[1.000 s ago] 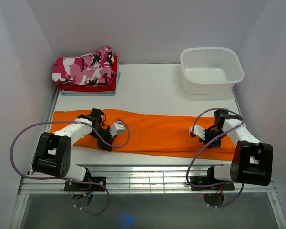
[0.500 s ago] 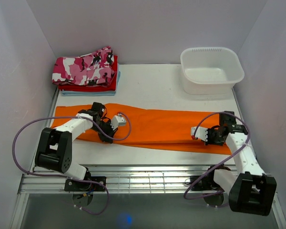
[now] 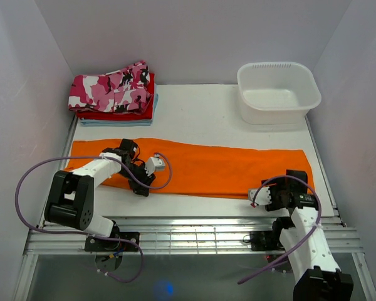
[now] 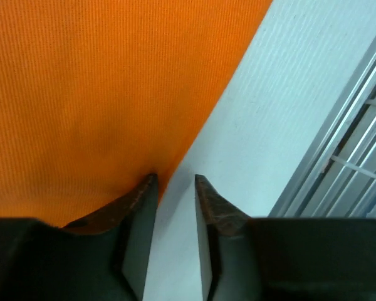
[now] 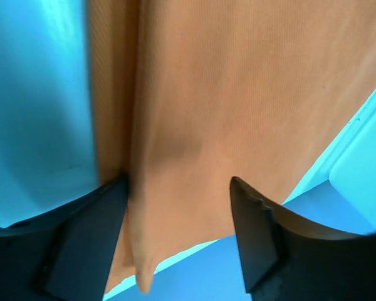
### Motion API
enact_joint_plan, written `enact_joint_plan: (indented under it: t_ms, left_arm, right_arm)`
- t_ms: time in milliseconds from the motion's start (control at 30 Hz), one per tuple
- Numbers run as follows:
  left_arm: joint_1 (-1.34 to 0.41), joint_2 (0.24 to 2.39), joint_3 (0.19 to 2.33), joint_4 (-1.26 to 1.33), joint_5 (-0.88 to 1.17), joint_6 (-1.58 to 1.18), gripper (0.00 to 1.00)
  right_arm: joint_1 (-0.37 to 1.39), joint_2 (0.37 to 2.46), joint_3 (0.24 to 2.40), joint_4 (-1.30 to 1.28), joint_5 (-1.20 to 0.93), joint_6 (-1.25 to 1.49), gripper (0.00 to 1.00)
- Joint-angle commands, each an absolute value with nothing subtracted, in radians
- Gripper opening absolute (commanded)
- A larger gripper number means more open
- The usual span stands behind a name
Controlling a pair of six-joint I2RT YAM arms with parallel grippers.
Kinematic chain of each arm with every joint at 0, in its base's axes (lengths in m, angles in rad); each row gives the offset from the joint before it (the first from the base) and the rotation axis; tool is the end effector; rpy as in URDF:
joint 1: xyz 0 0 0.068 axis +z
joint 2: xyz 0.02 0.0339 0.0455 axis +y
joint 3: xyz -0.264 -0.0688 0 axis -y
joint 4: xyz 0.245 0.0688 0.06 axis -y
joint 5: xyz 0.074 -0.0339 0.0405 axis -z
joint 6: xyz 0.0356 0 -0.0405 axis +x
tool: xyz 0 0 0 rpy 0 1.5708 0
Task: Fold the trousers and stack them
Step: Fold the trousers
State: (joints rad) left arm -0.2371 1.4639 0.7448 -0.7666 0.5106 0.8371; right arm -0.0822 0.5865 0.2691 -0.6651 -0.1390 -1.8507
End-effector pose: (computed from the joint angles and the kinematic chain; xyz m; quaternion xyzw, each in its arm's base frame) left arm 0.2143 -0.0697 0.1551 0.5038 0.8251 -0.2289 0.1139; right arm 0.1123 -0.0043 0.1493 -0.7512 0.5896 -0.2002 0.2190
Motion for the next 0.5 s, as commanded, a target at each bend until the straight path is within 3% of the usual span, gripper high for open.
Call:
enact_joint_plan:
  t_ms: [0,100,133,200,467]
  left_arm:
    - [-0.225,1.465,0.755,-0.781,0.441,0.859,0.45]
    - [-0.225,1.376,0.778,-0.821,0.53,0.89,0.59]
    - [-0.225,1.318,0.799,-0.848,0.55,0.896,0.66]
    - [-0.225,1.276,0.83,-0.899,0.593,0.893,0.73]
    - [-0.226,1.348,1.064,-0.891,0.609,0.613,0.73]
  right_arm:
    - [-0.097,0.728,0.319,-0.75,-0.066,-1.769,0.74]
    - [-0.123,0.839,0.52,-0.843,-0.147,-1.72,0.95]
    - [-0.129,0.872,0.567,-0.912,-0.172,-1.721,0.93]
    - [-0.144,0.891,0.679,-0.959,-0.216,-1.733,0.91]
    - [-0.236,1.049,0.957,-1.106,-0.288,-1.783,0.91]
